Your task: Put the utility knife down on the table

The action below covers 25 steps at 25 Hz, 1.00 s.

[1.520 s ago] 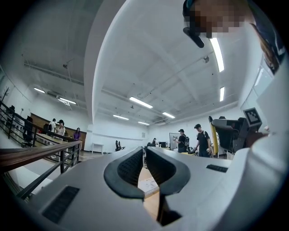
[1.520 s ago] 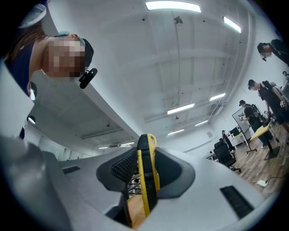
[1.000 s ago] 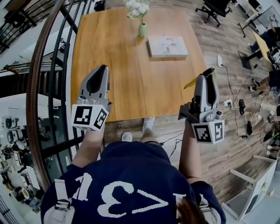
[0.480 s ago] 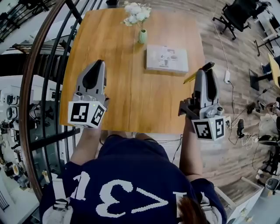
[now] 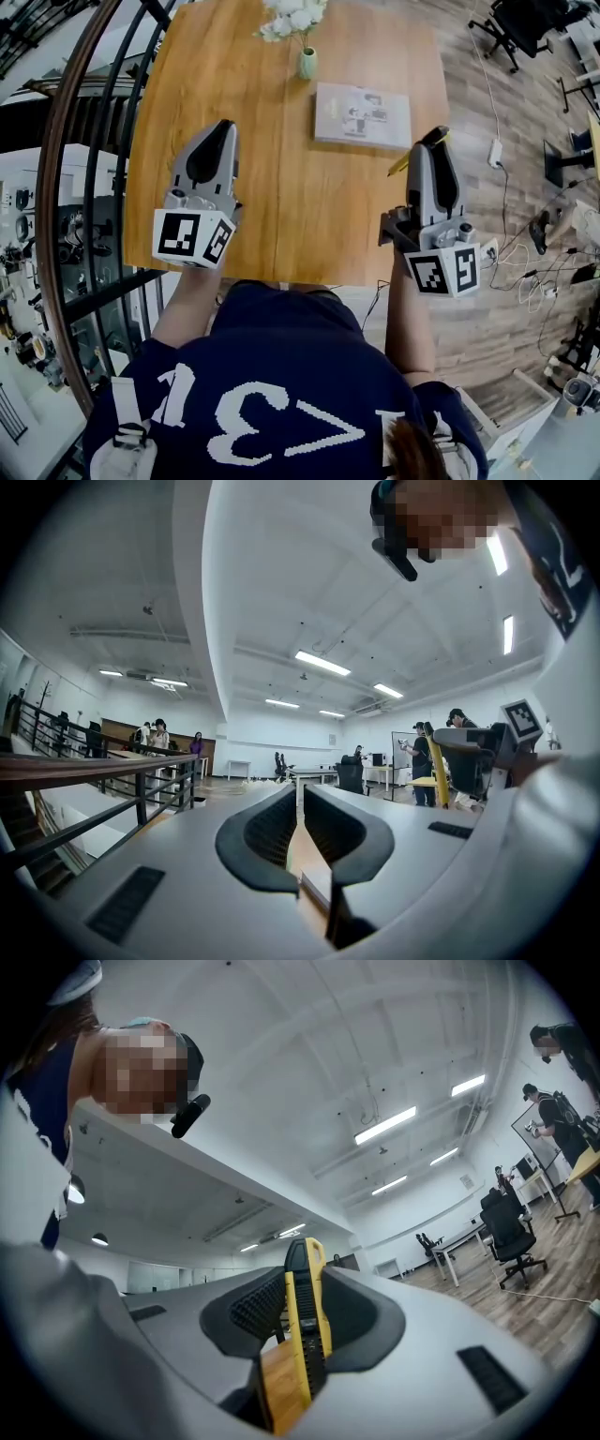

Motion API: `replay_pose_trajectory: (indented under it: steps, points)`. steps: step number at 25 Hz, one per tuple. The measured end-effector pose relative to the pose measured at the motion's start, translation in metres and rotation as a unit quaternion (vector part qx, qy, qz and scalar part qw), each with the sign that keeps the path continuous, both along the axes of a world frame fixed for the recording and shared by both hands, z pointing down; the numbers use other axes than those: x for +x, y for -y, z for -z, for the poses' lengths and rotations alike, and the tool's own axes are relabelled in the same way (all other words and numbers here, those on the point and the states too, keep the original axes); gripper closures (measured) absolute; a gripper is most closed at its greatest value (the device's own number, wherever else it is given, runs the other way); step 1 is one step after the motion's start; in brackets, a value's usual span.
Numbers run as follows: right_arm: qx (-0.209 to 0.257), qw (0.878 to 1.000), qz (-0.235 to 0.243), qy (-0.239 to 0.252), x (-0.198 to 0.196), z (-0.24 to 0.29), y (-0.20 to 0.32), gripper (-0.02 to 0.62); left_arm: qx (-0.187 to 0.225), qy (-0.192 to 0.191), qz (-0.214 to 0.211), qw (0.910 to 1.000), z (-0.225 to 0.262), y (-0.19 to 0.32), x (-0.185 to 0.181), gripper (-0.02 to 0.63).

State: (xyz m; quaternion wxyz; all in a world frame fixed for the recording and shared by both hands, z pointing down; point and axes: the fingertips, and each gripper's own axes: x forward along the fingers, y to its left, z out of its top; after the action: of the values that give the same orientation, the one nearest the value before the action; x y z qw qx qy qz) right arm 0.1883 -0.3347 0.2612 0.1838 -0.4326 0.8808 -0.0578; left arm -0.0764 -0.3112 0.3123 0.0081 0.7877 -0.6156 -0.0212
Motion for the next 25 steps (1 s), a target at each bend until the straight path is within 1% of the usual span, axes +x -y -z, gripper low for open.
replay_pose_trajectory:
  steps: [3,6,9,12,16,21,25]
  points:
    - [-0.025,0.999,0.004,-0.026,-0.017,-0.022,0.010,0.460,-0.010,-0.004,-0.004,0.9999,-0.011,0.014,-0.006,0.571]
    - [-0.055,0.996,0.008,-0.066,-0.032,-0.057,0.017,0.460,-0.025,-0.008,-0.009,0.9996,-0.029,0.020,-0.008,0.571]
    - [-0.091,0.989,0.016,-0.117,-0.045,-0.101,0.012,0.460,-0.043,-0.012,-0.017,0.9989,-0.045,0.016,-0.006,0.571]
    - [-0.133,0.978,0.022,-0.161,-0.054,-0.148,0.006,0.460,-0.057,-0.014,-0.025,0.9980,-0.059,0.010,-0.007,0.571]
    - [-0.200,0.956,0.023,-0.213,-0.061,-0.212,-0.002,0.460,-0.079,-0.016,-0.033,0.9962,-0.078,0.005,-0.009,0.571]
    - [-0.293,0.916,0.021,-0.274,-0.060,-0.292,-0.009,0.460,-0.100,-0.020,-0.041,0.9940,-0.091,0.003,-0.014,0.571]
    - [-0.344,0.887,0.022,-0.308,-0.058,-0.339,-0.022,0.460,-0.108,-0.019,-0.042,0.9931,-0.097,-0.002,-0.020,0.571]
